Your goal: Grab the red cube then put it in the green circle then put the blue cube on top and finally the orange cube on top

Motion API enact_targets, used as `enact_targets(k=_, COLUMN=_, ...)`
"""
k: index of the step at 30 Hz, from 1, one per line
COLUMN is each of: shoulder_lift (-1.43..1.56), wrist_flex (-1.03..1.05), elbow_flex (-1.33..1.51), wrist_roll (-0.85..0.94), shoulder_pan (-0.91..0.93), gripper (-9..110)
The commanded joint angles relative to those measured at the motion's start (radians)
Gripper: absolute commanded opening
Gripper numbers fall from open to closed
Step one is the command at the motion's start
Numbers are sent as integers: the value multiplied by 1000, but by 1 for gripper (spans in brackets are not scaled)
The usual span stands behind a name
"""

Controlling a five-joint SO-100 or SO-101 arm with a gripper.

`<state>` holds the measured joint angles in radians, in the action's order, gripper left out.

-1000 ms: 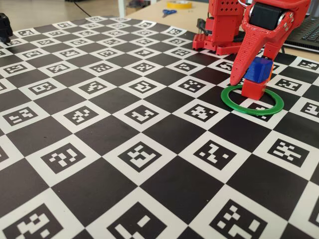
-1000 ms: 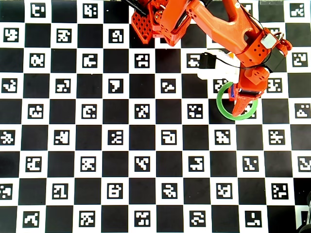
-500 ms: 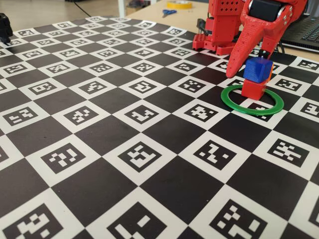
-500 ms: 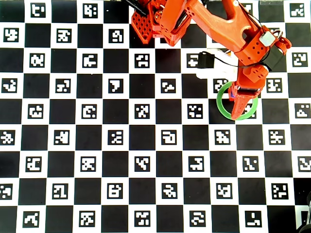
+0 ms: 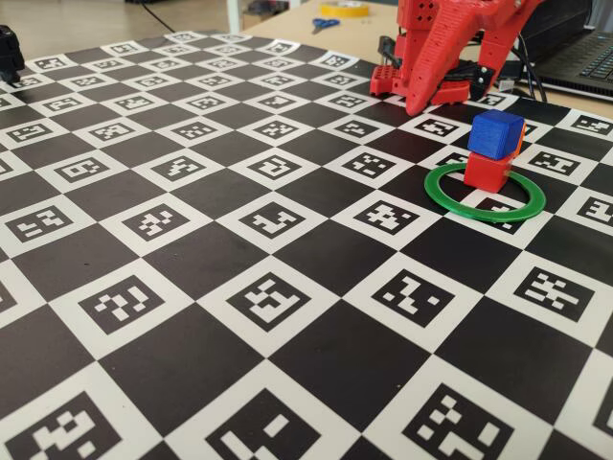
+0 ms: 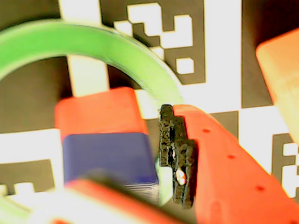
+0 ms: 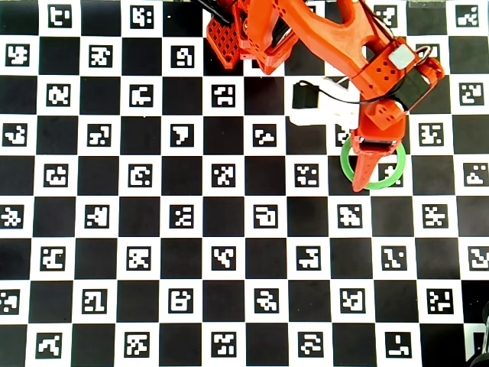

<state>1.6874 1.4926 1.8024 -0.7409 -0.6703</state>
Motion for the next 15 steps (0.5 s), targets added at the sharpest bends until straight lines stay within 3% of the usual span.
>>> enact_targets(k=1, shoulder_lift=132, wrist_flex=48, elbow_flex=-17, wrist_roll=61, shoulder_pan=80, gripper=56)
enact_targets(k=15, shoulder_lift=209, wrist_flex=267, elbow_flex=-123, wrist_roll=390, shoulder_pan=390, gripper=53)
